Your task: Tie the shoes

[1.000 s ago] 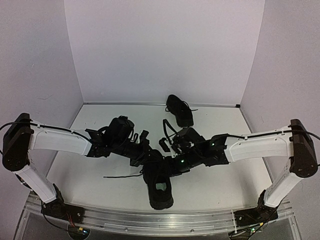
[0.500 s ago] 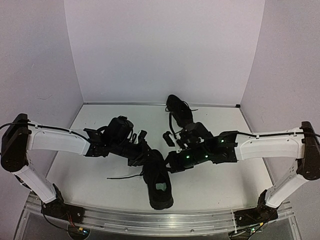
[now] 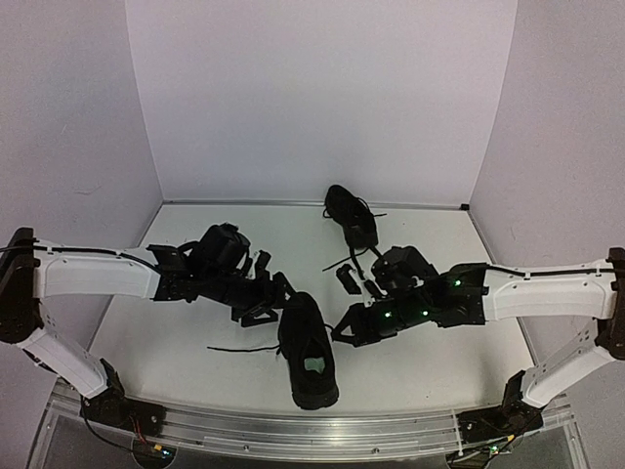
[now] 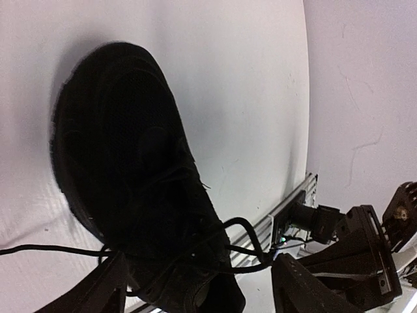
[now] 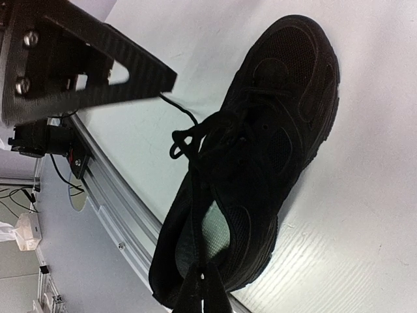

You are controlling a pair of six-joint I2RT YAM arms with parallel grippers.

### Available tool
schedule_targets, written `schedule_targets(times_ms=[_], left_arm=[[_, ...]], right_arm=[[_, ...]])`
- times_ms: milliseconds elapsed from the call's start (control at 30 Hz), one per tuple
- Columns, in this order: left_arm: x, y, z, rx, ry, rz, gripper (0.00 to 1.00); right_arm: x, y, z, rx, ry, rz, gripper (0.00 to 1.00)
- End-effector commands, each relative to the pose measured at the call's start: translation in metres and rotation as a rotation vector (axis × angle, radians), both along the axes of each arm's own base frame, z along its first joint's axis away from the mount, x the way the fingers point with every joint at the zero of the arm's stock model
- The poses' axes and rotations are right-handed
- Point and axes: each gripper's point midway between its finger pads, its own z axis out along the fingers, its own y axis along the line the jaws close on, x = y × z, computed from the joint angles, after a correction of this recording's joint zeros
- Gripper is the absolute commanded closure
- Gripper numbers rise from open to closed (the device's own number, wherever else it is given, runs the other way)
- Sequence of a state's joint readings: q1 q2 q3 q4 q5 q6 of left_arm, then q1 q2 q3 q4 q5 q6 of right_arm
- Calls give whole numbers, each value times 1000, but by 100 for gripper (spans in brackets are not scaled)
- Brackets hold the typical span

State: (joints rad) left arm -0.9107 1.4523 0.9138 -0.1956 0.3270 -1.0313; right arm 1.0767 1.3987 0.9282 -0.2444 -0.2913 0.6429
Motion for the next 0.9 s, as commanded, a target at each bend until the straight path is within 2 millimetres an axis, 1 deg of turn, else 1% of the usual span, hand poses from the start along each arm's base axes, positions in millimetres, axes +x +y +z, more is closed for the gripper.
schedule_targets(times_ms=[0, 67, 133, 267, 367, 467, 533, 567, 600, 633, 667, 733, 867], left_arm=[[16, 42, 16, 135, -139, 37, 11], [13, 60, 9, 230, -174, 12, 3], [11, 79, 1, 330, -200, -3, 0], [-1, 108, -19, 500, -203, -84, 0], [-9, 123, -29, 576, -218, -147, 1], [-9, 140, -39, 698, -240, -212, 1], [-10, 148, -47, 770, -238, -273, 3], [-9, 149, -50, 792, -238, -292, 4], [-10, 145, -53, 785, -243, -320, 5], [-12, 135, -56, 745, -259, -372, 7], [-12, 130, -60, 740, -270, -399, 8], [-9, 129, -70, 775, -260, -440, 10], [-10, 116, -82, 792, -233, -574, 15]], right_arm=[[-4, -14, 10, 18, 1, -30, 100], [-5, -20, 7, 11, 4, -40, 100], [-7, -26, 4, 3, 8, -55, 100], [-10, -38, 4, 13, 20, -95, 100], [-11, -45, 6, 35, 28, -133, 100], [-9, -51, 7, 43, 24, -164, 100], [-8, -53, 6, 40, 22, -176, 100], [-8, -54, 4, 36, 23, -178, 100], [-8, -55, 2, 30, 24, -181, 100], [-8, -55, -1, 22, 27, -183, 100], [-8, -56, -3, 16, 29, -186, 100], [-7, -57, -6, 9, 28, -197, 100], [-3, -60, -6, 5, 14, -216, 100]])
